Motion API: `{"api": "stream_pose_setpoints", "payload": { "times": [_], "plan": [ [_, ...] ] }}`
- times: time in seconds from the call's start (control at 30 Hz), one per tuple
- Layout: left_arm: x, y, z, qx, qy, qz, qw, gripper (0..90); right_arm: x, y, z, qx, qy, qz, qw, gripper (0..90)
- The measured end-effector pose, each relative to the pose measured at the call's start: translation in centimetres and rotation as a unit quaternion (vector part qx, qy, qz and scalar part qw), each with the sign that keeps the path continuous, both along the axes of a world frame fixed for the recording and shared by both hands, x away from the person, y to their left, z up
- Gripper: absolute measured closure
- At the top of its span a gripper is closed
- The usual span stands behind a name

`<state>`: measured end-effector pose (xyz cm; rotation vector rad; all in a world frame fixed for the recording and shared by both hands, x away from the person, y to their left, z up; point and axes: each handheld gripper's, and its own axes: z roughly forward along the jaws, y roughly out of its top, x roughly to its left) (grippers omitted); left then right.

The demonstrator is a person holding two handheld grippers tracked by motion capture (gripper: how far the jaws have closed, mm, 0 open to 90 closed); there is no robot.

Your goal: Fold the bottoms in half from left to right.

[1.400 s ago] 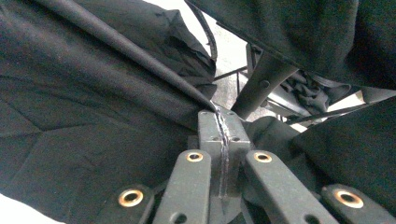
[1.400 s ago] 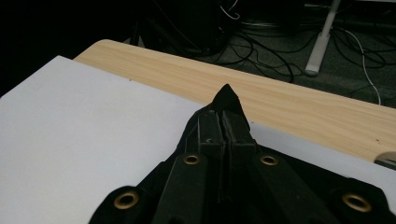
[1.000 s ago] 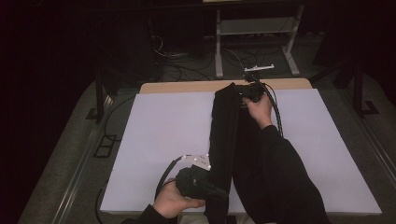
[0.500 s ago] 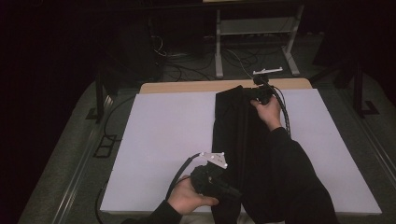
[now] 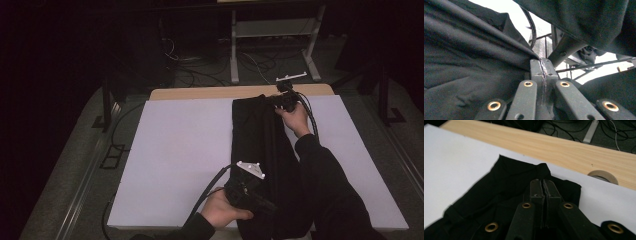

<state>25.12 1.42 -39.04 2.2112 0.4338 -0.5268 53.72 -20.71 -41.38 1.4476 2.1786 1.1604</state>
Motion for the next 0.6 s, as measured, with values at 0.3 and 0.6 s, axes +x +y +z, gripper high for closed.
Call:
{"api": "stream_pose_setpoints", "payload": {
  "times": [0.3,0.6],
  "plan": [
    [0.1,-2.1,-0.2,0.006,0.01,0.006,0.9999,88.7,0.3,-0.8,-0.3,-0.016,0.008,0.007,0.9998,85.9],
    [0.0,-4.9,-0.7,0.012,0.021,0.006,0.9997,88.7,0.0,-2.0,0.6,-0.037,0.01,0.007,0.9992,85.9]
  ]
}}
